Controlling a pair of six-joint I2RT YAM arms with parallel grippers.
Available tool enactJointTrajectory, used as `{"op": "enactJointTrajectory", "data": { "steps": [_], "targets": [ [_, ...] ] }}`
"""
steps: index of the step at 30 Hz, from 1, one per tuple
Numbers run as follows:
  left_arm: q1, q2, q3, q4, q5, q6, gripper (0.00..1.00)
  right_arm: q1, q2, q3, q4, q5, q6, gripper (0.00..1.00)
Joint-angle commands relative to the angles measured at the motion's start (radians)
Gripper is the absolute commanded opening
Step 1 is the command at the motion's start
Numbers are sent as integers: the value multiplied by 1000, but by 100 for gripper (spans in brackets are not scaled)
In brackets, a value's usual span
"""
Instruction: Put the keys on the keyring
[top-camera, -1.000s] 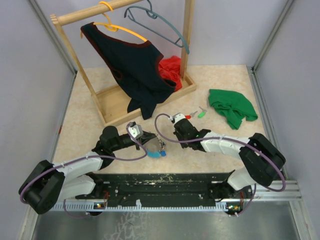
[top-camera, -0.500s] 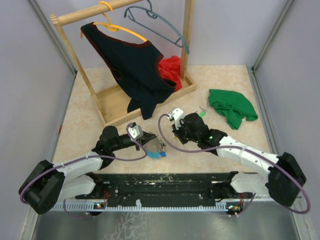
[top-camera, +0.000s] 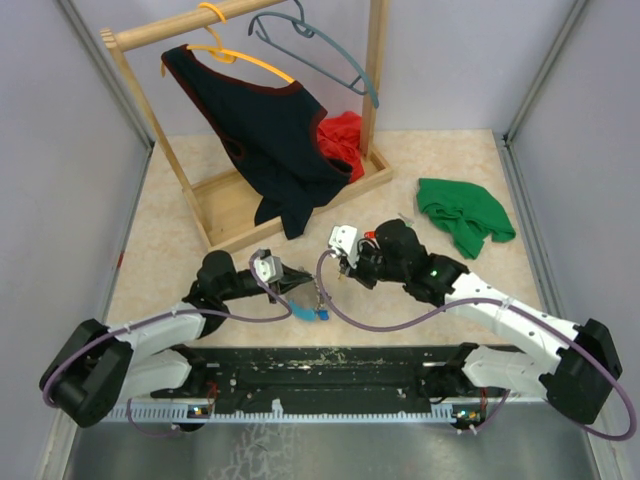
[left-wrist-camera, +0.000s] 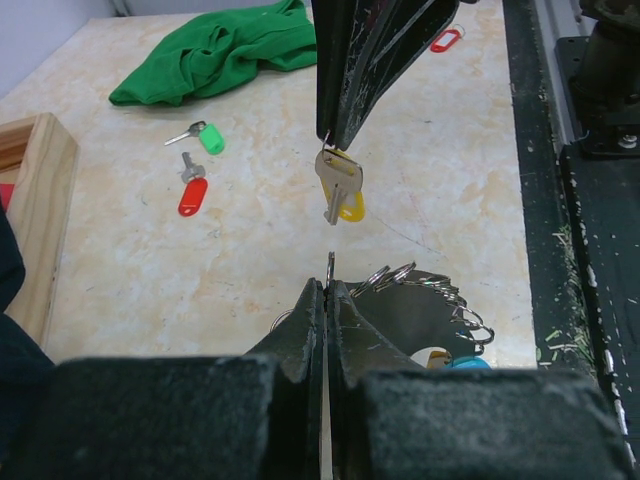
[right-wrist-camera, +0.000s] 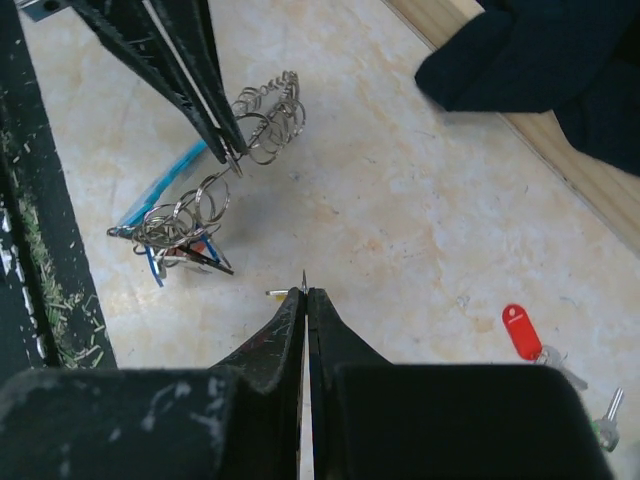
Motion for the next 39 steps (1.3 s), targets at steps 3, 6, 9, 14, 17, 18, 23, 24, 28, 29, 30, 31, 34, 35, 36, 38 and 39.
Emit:
{"op": "enactJointTrajectory", "data": {
  "steps": [3,6,9,14,17,18,23,24,28,29,30,31,34,35,36,38,39],
  "targets": [
    [26,28,12,79,152,13,0,5,10,81,-26,-152,-185,0],
    [29,31,9,93,169,15,0,26,16,85,-14,-162,-222,0],
    [29,34,4,111,177,13,0,64,38,88,-6,-123,-262,0],
    [29,45,7,110,175,16,0,111,81,106,-4,-80,-295,0],
    [29,44,9,100,165,21,0,131,82,105,14,-48,-304,0],
    [29,41,8,94,160,26,0,135,83,105,16,-43,-306,0],
    [29,38,7,87,157,32,0,151,87,105,19,-32,-315,0],
    [29,39,7,87,159,32,0,154,89,107,18,-28,-316,0],
    [29,36,7,88,168,31,0,164,96,105,31,-13,-319,0],
    [29,35,7,87,168,32,0,166,97,105,35,-13,-319,0],
    [29,35,7,88,167,31,0,166,98,106,40,-14,-317,0],
    [29,35,6,88,168,31,0,167,102,108,41,-13,-316,0],
    [29,34,7,88,169,31,0,169,110,117,37,-16,-314,0],
    [29,34,7,88,169,31,0,170,110,118,38,-18,-313,0],
    [28,34,6,88,170,31,0,171,112,118,38,-18,-310,0],
    [29,35,7,88,175,30,0,170,113,121,38,-20,-307,0],
    [29,35,7,88,175,30,0,170,113,121,39,-21,-306,0]
  ]
}}
